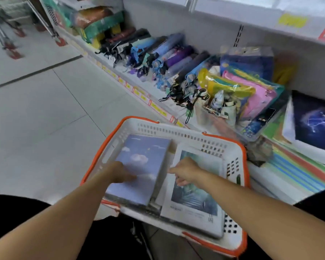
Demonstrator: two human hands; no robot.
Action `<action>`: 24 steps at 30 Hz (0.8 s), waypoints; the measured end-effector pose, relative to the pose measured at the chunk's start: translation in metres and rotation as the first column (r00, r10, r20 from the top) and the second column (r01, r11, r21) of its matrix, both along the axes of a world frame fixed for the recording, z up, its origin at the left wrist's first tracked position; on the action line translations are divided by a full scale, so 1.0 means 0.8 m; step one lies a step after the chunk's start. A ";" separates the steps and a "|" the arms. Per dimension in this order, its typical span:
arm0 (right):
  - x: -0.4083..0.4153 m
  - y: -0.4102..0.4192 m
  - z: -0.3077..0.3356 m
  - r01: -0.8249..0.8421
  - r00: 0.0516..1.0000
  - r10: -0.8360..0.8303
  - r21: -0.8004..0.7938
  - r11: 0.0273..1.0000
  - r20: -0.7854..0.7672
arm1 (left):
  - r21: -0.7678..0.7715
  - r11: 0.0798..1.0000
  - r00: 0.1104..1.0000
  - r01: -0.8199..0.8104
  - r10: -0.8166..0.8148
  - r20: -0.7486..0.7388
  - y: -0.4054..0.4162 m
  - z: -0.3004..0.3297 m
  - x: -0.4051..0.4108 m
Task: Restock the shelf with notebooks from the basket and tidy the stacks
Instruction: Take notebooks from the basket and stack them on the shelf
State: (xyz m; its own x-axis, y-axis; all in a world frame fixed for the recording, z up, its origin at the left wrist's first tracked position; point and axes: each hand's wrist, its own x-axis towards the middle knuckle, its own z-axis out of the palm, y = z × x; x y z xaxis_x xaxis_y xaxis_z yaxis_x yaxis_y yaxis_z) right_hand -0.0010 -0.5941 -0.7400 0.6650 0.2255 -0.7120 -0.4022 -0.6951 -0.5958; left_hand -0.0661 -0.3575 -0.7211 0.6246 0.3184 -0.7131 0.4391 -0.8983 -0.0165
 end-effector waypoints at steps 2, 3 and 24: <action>-0.004 0.005 0.000 -0.030 0.996 0.031 -0.020 0.999 0.089 | -0.013 0.999 0.999 -0.051 0.051 0.007 0.011 -0.019 -0.009; -0.005 0.005 0.001 -0.078 0.984 0.085 -0.053 0.996 0.154 | -0.013 0.995 0.995 -0.095 0.096 0.041 0.013 -0.017 -0.010; -0.013 -0.004 0.024 -0.253 0.828 0.406 -0.389 0.886 0.386 | 0.064 0.958 0.952 -0.280 0.268 0.147 0.000 -0.002 0.001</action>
